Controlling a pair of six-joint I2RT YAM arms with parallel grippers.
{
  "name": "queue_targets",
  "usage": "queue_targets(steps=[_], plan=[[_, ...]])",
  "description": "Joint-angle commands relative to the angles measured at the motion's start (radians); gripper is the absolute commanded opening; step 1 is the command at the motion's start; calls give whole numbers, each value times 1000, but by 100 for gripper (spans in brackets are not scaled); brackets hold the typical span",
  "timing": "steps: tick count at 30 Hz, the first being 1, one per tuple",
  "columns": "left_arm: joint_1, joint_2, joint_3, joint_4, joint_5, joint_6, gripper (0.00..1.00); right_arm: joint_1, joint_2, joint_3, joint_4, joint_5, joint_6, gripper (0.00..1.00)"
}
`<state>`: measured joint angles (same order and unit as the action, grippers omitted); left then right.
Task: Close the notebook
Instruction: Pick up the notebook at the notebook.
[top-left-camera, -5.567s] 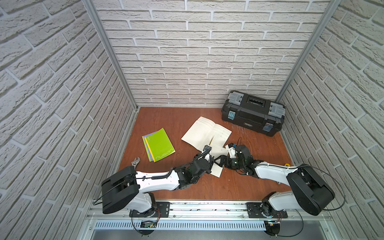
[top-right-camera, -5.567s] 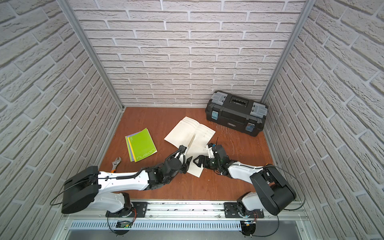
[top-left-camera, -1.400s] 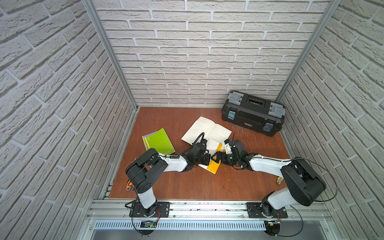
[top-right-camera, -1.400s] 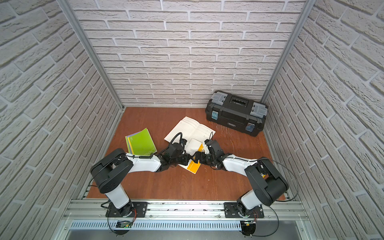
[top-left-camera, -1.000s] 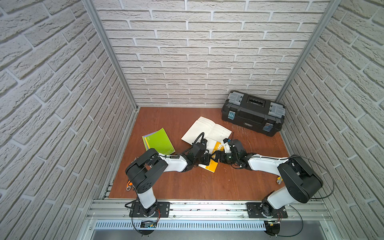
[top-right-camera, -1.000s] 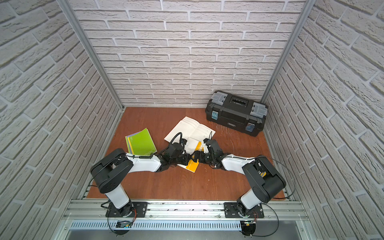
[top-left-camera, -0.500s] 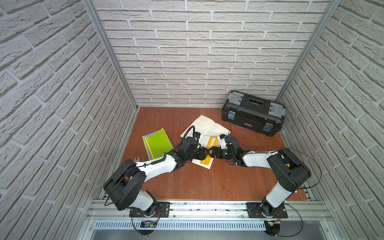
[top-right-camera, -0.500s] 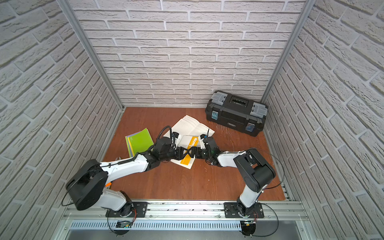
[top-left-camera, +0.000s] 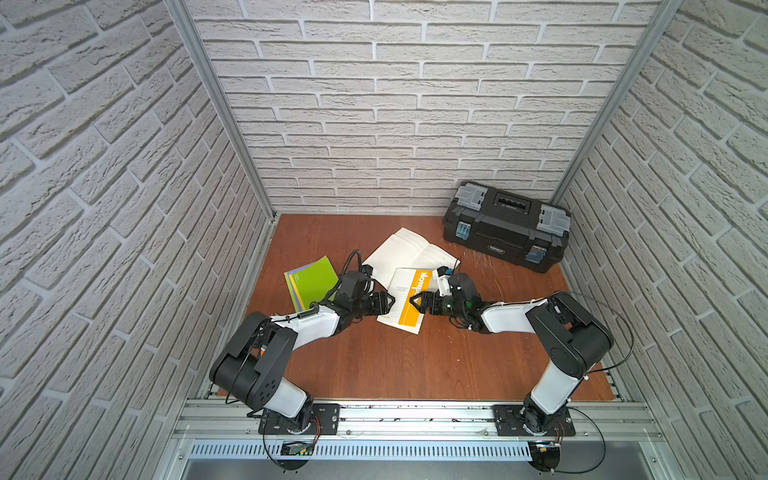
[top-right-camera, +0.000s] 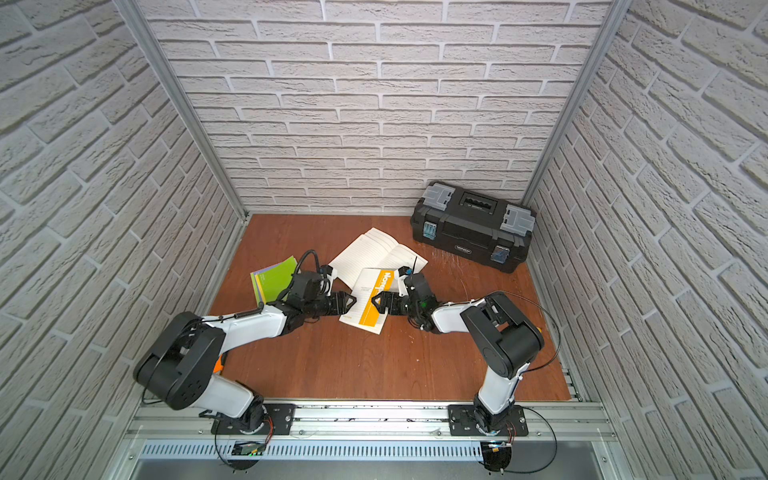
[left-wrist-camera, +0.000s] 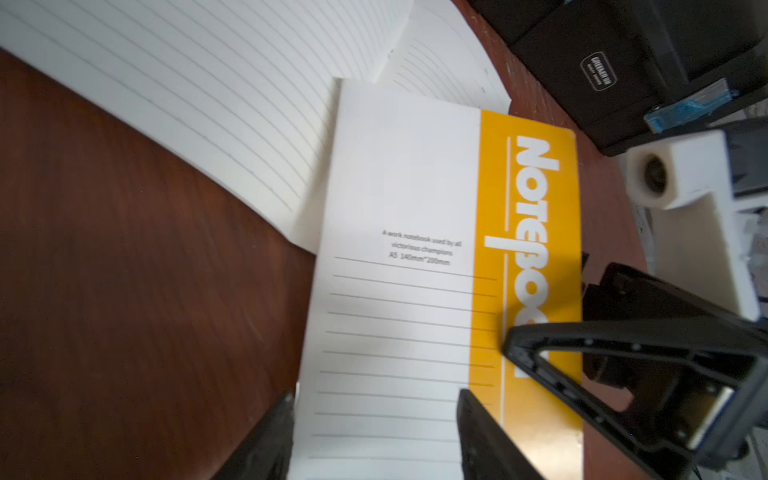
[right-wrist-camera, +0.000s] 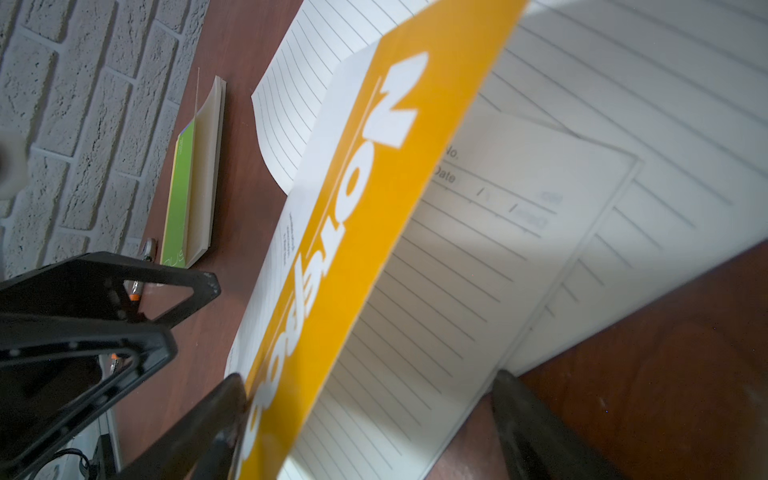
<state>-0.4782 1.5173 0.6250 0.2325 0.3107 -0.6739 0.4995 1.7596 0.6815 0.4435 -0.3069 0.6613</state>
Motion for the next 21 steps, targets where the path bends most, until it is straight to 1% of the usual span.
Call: queue_targets(steps=[1, 3, 5, 7, 9, 11, 13, 15, 17, 19, 20, 21], plan=[[33, 61, -8, 40, 51, -7, 66, 3, 107, -90, -377, 71, 26, 93], [43, 102, -2, 67, 73, -16, 66, 4, 108, -91, -375, 69, 28, 93], [56, 144, -12, 133, 107, -41, 64, 4, 110, -90, -374, 68, 26, 93], [73, 189, -27, 230, 166, -85, 58, 3, 112, -88, -373, 66, 26, 93], [86, 224, -43, 310, 211, -128, 50, 2, 113, -88, -371, 64, 26, 93], [98, 259, -58, 379, 259, -175, 48, 4, 118, -87, -366, 60, 25, 93], [113, 311, -90, 531, 333, -268, 45, 4, 122, -84, -362, 60, 25, 93], [121, 371, -114, 708, 395, -368, 39, 4, 126, -82, -359, 56, 26, 93], [124, 425, -130, 868, 436, -457, 28, 4, 128, -83, -355, 56, 29, 93], [121, 471, -134, 999, 460, -536, 8, 4, 126, -85, -354, 55, 27, 93], [122, 488, -133, 1043, 468, -565, 0, 4, 123, -88, -355, 56, 27, 93], [121, 506, -129, 1097, 482, -598, 0, 4, 117, -89, -359, 59, 28, 93]])
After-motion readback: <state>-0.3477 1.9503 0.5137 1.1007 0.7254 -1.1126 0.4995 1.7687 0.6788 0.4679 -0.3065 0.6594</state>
